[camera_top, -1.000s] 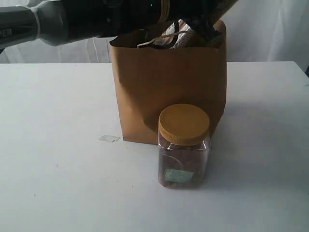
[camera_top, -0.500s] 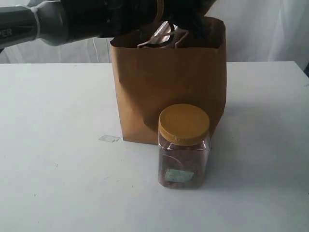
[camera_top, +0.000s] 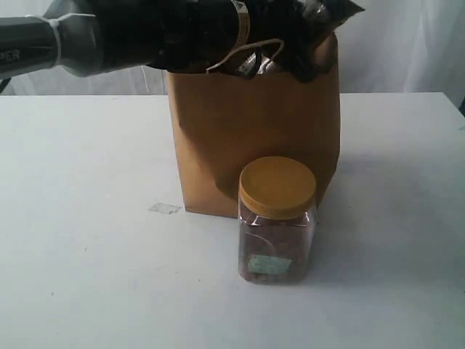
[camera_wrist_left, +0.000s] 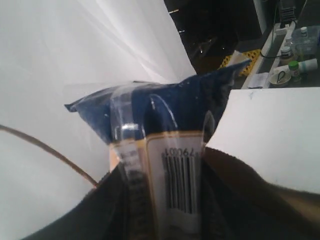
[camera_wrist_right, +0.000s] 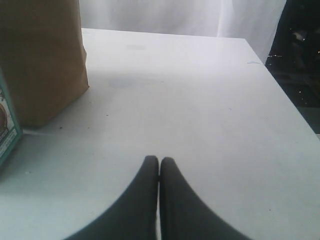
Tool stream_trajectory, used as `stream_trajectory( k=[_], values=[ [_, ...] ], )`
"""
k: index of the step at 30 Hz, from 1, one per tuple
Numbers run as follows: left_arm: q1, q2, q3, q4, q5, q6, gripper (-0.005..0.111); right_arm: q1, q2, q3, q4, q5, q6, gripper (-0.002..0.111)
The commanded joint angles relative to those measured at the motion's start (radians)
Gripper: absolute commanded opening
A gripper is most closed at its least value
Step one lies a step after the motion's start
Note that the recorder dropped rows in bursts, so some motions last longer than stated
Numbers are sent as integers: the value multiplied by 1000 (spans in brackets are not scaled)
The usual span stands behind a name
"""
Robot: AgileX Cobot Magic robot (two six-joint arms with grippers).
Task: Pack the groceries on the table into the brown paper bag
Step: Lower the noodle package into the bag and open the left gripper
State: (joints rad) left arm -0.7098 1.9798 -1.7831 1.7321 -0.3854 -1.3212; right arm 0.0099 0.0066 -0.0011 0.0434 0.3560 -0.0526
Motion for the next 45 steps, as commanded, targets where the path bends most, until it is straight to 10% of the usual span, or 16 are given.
stream_trajectory(
  k=[1, 13, 26, 45],
  values=[
    [0, -16, 55, 12, 82, -4, 0, -6, -7, 1, -2, -7, 4, 0],
    [0, -18, 62, 12, 186, 17, 1, -6, -7, 1, -2, -7, 4, 0],
    [0, -37, 62, 12, 93, 12, 54, -6, -7, 1, -2, -7, 4, 0],
    [0, -97, 62, 12, 76, -103, 56, -6, -7, 1, -2, -7, 4, 0]
  ],
)
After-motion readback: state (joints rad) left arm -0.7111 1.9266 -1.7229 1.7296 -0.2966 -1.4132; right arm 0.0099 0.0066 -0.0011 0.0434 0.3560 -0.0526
